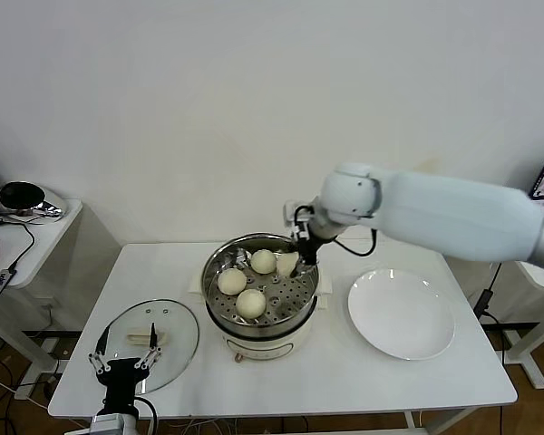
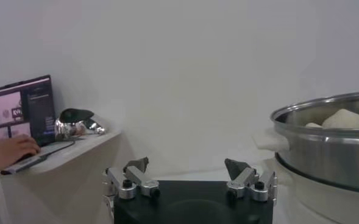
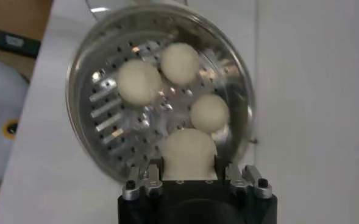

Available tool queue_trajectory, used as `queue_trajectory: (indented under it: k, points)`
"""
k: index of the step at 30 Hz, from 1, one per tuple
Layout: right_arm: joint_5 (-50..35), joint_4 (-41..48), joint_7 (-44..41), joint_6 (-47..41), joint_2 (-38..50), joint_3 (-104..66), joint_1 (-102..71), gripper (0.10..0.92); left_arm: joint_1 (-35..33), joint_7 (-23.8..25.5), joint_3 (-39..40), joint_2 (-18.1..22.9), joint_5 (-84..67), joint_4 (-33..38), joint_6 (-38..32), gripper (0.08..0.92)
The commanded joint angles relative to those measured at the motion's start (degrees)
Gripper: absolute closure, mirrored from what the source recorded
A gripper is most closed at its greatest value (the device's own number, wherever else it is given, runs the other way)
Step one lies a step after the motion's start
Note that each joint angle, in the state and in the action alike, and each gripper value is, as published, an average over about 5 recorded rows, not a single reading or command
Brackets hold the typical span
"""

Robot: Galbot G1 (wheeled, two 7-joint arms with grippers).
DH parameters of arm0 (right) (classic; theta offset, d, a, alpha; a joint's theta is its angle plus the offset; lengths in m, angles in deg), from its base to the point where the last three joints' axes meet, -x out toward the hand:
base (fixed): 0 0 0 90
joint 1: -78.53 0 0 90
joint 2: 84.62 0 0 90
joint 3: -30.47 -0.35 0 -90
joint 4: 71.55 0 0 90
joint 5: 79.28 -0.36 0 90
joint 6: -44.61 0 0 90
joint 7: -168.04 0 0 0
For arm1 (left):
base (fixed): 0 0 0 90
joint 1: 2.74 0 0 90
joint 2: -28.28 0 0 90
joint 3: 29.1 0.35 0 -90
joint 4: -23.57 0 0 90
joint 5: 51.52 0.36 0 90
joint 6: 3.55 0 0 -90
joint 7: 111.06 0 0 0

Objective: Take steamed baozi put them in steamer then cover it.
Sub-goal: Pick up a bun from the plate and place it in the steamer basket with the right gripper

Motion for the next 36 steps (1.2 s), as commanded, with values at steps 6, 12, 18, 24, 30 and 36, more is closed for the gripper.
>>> queue_trajectory:
  k: [6, 12, 18, 24, 30, 36]
  points:
    - [5.35, 7.82, 1.03, -1.98, -7.13, 1.27, -5.84, 0.499, 0.10, 0.03, -0.34, 0.02, -0.62, -0.14, -0.10, 0.177]
    - [8.27, 10.12, 1.20, -1.36, -7.99, 0.49, -7.43, 0.499, 0.11, 0.04, -0.39, 0.07, -0.73, -0.18, -0.16, 0.177]
    - [8.97, 10.33, 1.20, -1.33, -7.90, 0.12, -8.45, 0.499, 0.04, 0.04, -0.35, 0.18, -0.70, -0.03, -0.16, 0.177]
    - [8.57, 9.10, 1.04, -1.50, -6.85, -0.27, -7.85, 0.449, 0.04, 0.04, -0.29, 0.35, -0.65, 0.14, -0.15, 0.177]
    - [6.34, 4.97, 1.06, -1.93, -2.95, -2.23, -5.48, 0.272, 0.15, 0.04, -0.15, 0.47, -0.49, 0.17, -0.08, 0.177]
    - [2.58, -2.48, 3.64, -1.88, 4.93, -6.14, -3.29, 0.205, 0.53, 0.04, 0.09, 0.54, -0.26, 0.20, 0.10, 0.177]
